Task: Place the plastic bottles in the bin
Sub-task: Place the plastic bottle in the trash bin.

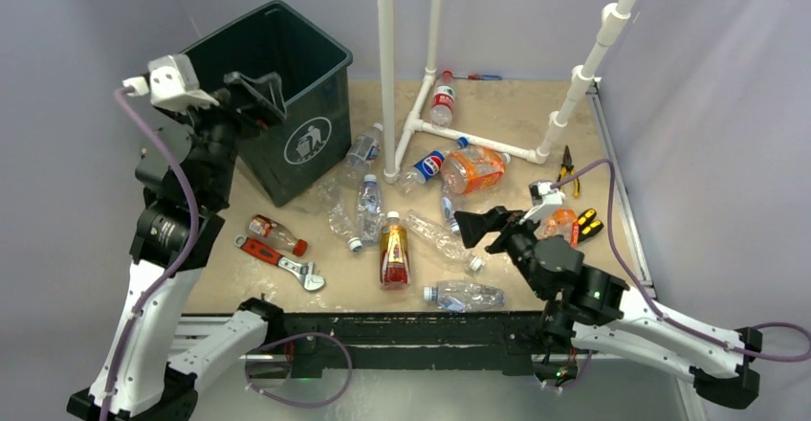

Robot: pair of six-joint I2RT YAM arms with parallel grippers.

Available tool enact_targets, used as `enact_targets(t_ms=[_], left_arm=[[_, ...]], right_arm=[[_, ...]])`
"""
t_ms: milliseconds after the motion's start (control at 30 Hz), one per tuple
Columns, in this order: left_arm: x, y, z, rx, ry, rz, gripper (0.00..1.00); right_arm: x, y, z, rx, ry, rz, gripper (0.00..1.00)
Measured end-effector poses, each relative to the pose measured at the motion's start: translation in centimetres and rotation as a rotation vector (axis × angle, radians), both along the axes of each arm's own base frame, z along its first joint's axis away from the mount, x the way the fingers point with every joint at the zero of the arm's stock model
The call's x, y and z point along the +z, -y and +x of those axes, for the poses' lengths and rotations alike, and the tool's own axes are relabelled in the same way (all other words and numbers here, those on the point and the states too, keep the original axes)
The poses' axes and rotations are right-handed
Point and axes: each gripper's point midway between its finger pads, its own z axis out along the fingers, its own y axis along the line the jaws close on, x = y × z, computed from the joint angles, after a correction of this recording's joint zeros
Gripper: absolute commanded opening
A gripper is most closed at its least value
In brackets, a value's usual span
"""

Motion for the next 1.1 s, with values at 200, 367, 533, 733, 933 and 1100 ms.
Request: enact_targets(t_ms=[200,367,533,733,933,1100], left_arm=[[-10.0,2.6,-1.5,-0.159,-0.26,0.01,0.99],[-18.2,4.3,-2.8,-0.249,-0.468,-0.009,0.99],[-19.1,6.9,-3.5,-0.38,-0.483,-0.1,0.99],[-22.0,9.0,-3.9,-0.482,-0.538,-0.159,0.99],[-25.2,9.8,-5.3,-0.537,-0.594,-0.198,0.98],[-26.0,10.3,-6.1,-0.569,-0.59,-0.232,0.97]], right_arm=[[-3.5,-0.2,1.2,-0.096,-0.105,-0.06,0.99],[-4.1,0.5,2.4,-0.167,-0.146,-0.019,0.99],[-4.3,2.5,6.3,-0.27,-0.188,0.056,0.99],[-7.0,2.9,9.4,-0.29,-0.297,0.178,0.99],[-10.4,3.1,9.9,-0.314,-0.369,0.385,0.99],[-12.5,2.7,10.7,-0.347,-0.427,0.455,0.99]])
